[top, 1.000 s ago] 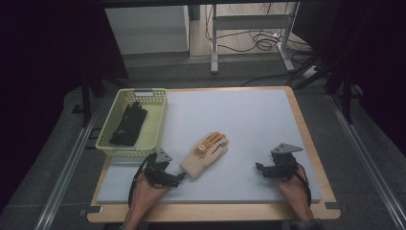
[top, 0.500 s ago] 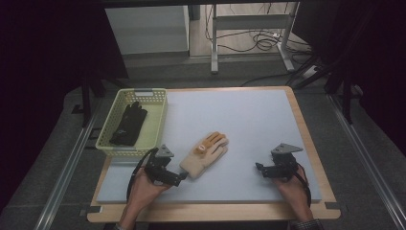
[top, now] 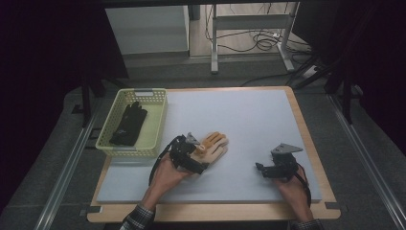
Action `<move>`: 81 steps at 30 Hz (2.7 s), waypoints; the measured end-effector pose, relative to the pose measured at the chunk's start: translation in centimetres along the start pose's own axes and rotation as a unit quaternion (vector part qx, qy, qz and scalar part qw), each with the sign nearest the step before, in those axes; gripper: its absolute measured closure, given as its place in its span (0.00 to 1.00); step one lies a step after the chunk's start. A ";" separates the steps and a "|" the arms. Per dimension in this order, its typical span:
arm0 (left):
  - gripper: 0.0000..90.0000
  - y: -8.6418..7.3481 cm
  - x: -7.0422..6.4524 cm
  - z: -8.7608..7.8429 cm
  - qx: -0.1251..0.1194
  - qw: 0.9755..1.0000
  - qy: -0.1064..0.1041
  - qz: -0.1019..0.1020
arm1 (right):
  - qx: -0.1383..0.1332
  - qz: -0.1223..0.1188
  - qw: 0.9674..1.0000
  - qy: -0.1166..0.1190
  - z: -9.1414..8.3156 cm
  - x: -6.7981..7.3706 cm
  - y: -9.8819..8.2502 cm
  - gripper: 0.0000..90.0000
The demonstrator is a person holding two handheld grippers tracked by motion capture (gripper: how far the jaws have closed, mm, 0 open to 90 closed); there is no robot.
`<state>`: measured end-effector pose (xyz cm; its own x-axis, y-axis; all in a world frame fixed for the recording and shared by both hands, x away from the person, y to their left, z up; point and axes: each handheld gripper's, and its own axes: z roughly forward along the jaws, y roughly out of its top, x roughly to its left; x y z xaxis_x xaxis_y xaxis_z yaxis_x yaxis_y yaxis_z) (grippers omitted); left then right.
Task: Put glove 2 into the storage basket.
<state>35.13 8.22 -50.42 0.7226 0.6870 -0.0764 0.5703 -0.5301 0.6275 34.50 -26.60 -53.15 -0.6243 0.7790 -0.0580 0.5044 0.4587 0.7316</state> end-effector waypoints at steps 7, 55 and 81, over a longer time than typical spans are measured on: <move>0.00 1.5 0.1 2.6 0.032 0.999 0.012 0.004 | 0.000 0.000 1.000 0.000 0.0 0.0 0.0 0.20; 0.60 5.1 7.3 -6.6 0.036 0.993 0.064 -0.087 | -0.001 -0.003 1.000 -0.002 0.0 0.0 0.0 0.20; 0.56 -0.6 20.8 -9.0 0.075 0.949 0.206 -0.228 | -0.001 -0.001 1.000 0.000 0.0 0.0 0.0 0.20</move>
<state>46.26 27.28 -45.45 0.1909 0.9815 0.0142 0.8584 -0.1739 0.4827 34.51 -26.60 -53.17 -0.6251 0.7782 -0.0600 0.5013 0.4592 0.7334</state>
